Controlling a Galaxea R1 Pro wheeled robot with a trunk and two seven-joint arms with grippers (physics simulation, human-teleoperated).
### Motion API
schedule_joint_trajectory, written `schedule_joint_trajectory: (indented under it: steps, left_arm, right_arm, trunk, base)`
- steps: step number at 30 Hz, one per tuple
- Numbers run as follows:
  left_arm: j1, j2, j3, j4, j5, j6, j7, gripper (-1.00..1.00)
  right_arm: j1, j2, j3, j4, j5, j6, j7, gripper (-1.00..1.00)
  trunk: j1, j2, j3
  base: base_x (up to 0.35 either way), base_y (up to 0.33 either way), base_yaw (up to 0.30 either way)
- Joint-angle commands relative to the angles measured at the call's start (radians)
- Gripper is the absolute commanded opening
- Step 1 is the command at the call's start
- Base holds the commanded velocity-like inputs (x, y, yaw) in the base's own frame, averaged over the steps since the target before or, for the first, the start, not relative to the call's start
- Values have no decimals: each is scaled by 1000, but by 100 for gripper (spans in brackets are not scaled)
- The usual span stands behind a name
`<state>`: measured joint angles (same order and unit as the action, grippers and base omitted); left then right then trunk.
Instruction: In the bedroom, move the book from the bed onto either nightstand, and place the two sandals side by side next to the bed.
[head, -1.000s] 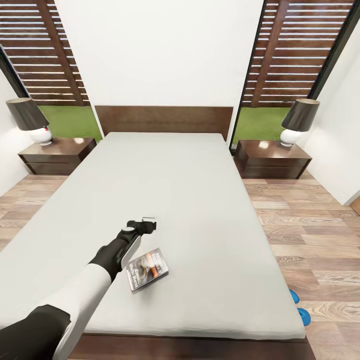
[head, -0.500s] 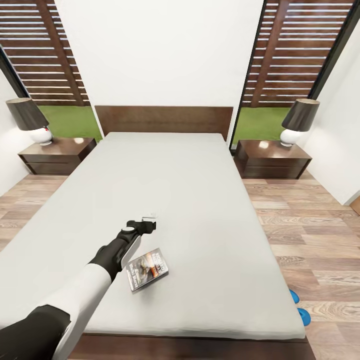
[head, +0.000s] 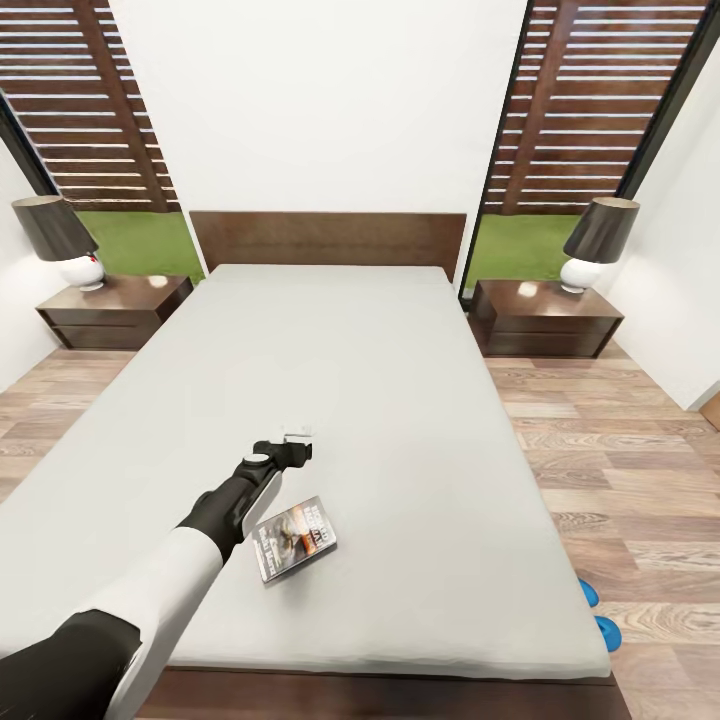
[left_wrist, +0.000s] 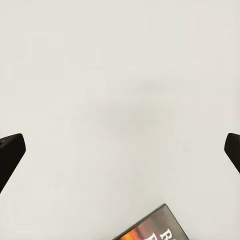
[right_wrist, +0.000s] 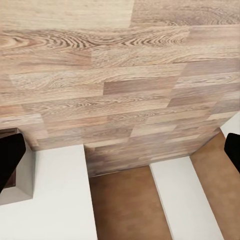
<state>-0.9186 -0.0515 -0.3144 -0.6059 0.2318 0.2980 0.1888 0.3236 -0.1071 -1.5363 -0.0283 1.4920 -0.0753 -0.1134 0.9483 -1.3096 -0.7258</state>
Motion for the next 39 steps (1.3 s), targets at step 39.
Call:
schedule_joint_trajectory:
  steps: [39]
  left_arm:
    - [0,-1,-32,0,11,6,9,100]
  right_arm:
    - [0,1,-12,1,4,7,-3,100]
  trunk:
    - [0,0,-30]
  base:
    - [0,0,0]
